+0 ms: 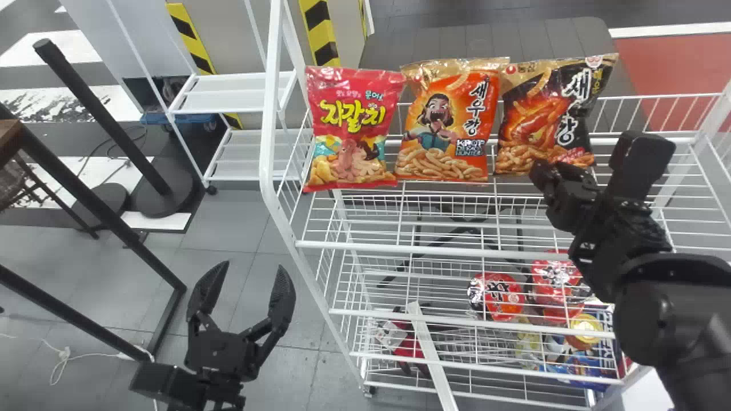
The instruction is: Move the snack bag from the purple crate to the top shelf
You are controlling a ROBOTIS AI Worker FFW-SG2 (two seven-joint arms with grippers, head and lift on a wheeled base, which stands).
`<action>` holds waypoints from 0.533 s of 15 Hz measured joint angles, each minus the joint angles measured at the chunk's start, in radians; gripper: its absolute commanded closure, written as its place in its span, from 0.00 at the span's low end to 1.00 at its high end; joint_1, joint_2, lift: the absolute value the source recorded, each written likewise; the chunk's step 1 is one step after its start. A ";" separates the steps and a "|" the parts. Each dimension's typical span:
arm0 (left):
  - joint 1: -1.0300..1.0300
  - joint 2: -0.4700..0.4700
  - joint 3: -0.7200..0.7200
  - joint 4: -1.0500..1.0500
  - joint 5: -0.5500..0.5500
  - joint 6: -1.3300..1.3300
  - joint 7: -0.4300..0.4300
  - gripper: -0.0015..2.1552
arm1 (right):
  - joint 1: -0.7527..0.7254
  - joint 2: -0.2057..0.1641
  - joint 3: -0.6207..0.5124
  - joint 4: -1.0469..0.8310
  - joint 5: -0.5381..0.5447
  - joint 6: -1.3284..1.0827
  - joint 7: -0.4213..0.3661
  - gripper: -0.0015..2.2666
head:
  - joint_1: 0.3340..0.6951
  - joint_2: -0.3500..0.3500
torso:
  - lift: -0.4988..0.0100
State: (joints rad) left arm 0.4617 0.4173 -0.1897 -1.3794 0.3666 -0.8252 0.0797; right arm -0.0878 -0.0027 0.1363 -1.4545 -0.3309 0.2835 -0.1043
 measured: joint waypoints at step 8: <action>0.006 -0.004 0.001 -0.005 -0.001 -0.010 0.000 0.06 | 0.107 -0.009 -0.043 -0.206 -0.002 0.101 -0.004 0.03 | 1.00 0.76 | 0.98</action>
State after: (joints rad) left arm 0.4677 0.4136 -0.1887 -1.3841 0.3653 -0.8352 0.0798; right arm 0.0191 -0.0113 0.0929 -1.6609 -0.3332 0.3840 -0.1083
